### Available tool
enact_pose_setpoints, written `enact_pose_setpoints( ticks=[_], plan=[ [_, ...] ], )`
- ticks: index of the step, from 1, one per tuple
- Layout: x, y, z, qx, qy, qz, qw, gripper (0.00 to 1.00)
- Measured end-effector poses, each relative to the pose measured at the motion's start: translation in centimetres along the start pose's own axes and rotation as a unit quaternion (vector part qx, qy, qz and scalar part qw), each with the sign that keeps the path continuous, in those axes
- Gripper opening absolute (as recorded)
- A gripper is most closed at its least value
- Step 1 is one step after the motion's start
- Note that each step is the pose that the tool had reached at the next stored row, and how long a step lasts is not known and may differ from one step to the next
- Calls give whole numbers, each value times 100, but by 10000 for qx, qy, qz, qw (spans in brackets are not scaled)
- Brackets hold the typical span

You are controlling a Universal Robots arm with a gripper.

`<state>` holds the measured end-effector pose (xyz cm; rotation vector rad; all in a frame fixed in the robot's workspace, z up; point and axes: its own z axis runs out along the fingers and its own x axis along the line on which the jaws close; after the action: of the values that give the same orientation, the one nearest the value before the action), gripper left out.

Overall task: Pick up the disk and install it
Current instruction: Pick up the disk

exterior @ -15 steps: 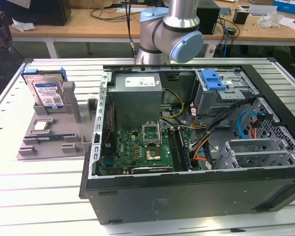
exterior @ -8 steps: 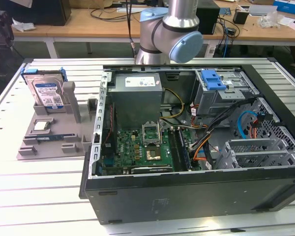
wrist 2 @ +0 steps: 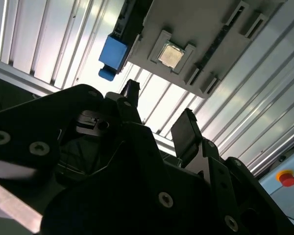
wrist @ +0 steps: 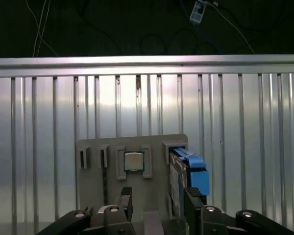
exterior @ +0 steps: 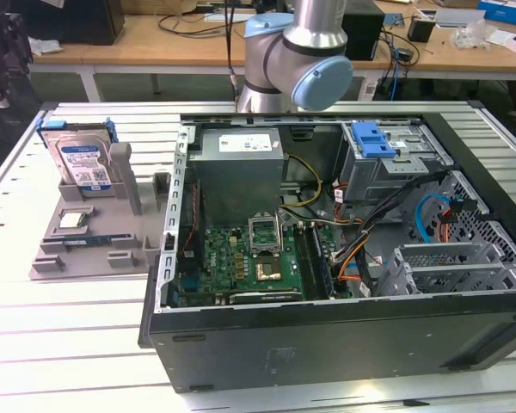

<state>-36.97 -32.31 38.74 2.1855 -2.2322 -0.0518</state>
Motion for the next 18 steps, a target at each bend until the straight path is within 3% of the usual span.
enact_pose_setpoints(
  ticks=[2,8,9,18],
  plan=[
    [-72,0,5,0,0,1,10000,54],
    [-167,1,15,0,0,0,10000,54],
    [-265,2,26,1,0,1,10000,54],
    [-438,4,50,0,0,0,10000,54]
  ],
)
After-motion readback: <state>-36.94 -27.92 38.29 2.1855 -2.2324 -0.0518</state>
